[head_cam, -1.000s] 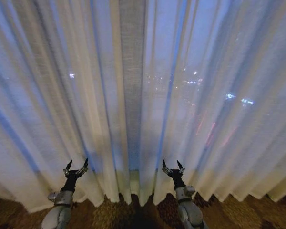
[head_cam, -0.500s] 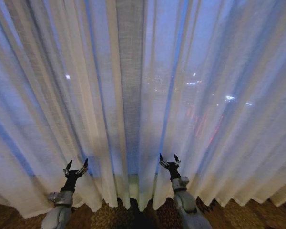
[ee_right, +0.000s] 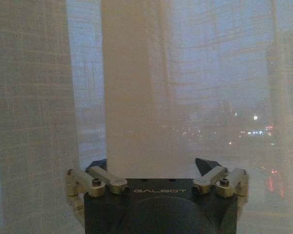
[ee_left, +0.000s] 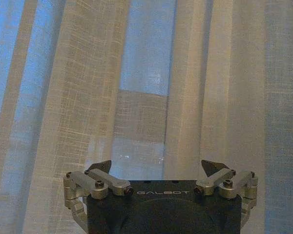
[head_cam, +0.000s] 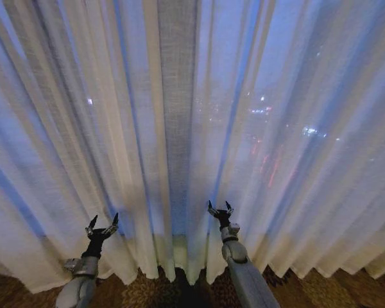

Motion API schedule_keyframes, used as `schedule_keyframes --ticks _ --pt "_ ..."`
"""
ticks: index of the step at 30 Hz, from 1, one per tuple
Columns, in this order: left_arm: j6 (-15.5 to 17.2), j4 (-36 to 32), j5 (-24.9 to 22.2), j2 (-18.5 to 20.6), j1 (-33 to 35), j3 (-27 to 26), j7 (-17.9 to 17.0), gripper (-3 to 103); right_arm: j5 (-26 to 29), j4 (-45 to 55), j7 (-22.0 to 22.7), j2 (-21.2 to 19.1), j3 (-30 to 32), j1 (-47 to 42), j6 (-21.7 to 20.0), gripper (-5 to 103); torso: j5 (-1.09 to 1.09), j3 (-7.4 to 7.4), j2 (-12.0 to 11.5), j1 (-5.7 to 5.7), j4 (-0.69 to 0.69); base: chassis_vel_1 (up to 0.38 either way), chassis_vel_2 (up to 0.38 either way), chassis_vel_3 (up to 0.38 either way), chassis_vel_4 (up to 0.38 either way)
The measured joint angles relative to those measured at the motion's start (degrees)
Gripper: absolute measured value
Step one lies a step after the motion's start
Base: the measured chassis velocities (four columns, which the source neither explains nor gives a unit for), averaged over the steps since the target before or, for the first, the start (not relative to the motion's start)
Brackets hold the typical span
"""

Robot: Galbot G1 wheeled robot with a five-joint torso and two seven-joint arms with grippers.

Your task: Open the curtains by pulling them apart, changing their state from closed to fully open.

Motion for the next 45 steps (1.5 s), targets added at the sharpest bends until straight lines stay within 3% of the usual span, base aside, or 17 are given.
schedule_keyframes --ticks 3,5,8,10,14,15,18,21,24,33,45 --pt "0.0 0.0 0.0 0.0 0.0 0.0 0.0 100 0.3 -0.3 0.0 -0.4 0.1 0.0 0.3 82 -0.01 0.00 0.0 0.01 0.00 0.000 0.000 0.000 0.000" --pt "0.0 0.0 0.0 0.0 0.0 0.0 0.0 100 0.3 -0.4 0.0 -0.5 0.1 0.0 0.4 82 -0.01 0.00 0.0 0.01 0.00 0.000 0.000 0.000 0.000" --pt "0.0 0.0 0.0 0.0 0.0 0.0 0.0 100 0.6 -0.4 -0.1 -0.8 0.1 0.0 0.6 65 0.00 0.00 0.0 0.01 0.00 0.000 0.000 0.000 0.000" --pt "0.0 0.0 0.0 0.0 0.0 0.0 0.0 100 0.6 -0.4 -0.1 -0.9 0.0 0.0 0.6 65 0.00 0.00 0.0 0.01 0.00 0.000 0.000 0.000 0.000" --pt "0.0 0.0 0.0 0.0 0.0 0.0 0.0 100 0.8 -0.4 -0.1 -0.9 0.0 0.4 0.7 43 -0.01 0.00 0.0 0.01 0.00 0.000 0.000 0.000 0.000" --pt "0.0 0.0 0.0 0.0 0.0 0.0 0.0 100 0.8 -0.4 -0.1 -0.9 0.0 0.4 0.7 43 -0.01 0.00 0.0 0.01 0.00 0.000 0.000 0.000 0.000" --pt "0.0 0.0 0.0 0.0 0.0 0.0 0.0 100 0.8 -0.4 -0.1 -0.6 -0.1 0.4 0.7 27 0.00 0.00 0.0 0.01 0.00 0.000 0.000 0.000 0.000" --pt "0.0 0.0 0.0 0.0 0.0 0.0 0.0 100 0.7 -0.4 -0.2 -0.5 -0.1 0.3 0.8 22 -0.01 0.00 0.0 0.01 0.00 0.000 0.000 0.000 0.000" --pt "0.0 0.0 0.0 0.0 0.0 0.0 0.0 100 1.1 0.0 -1.7 -0.4 -0.1 -0.2 1.4 6 -0.01 0.00 0.0 0.01 0.00 0.000 0.000 0.000 0.000" --pt "0.0 0.0 0.0 0.0 0.0 0.0 0.0 100 4.6 1.8 -6.8 -0.4 0.0 -1.6 5.1 0 0.00 0.00 0.0 0.01 0.00 0.000 0.000 0.000 0.000" --pt "0.0 0.0 0.0 0.0 0.0 0.0 0.0 100 2.8 1.6 -7.1 -1.0 1.2 -2.6 5.1 0 0.00 0.00 0.0 0.01 0.00 0.000 0.000 0.000 0.000"
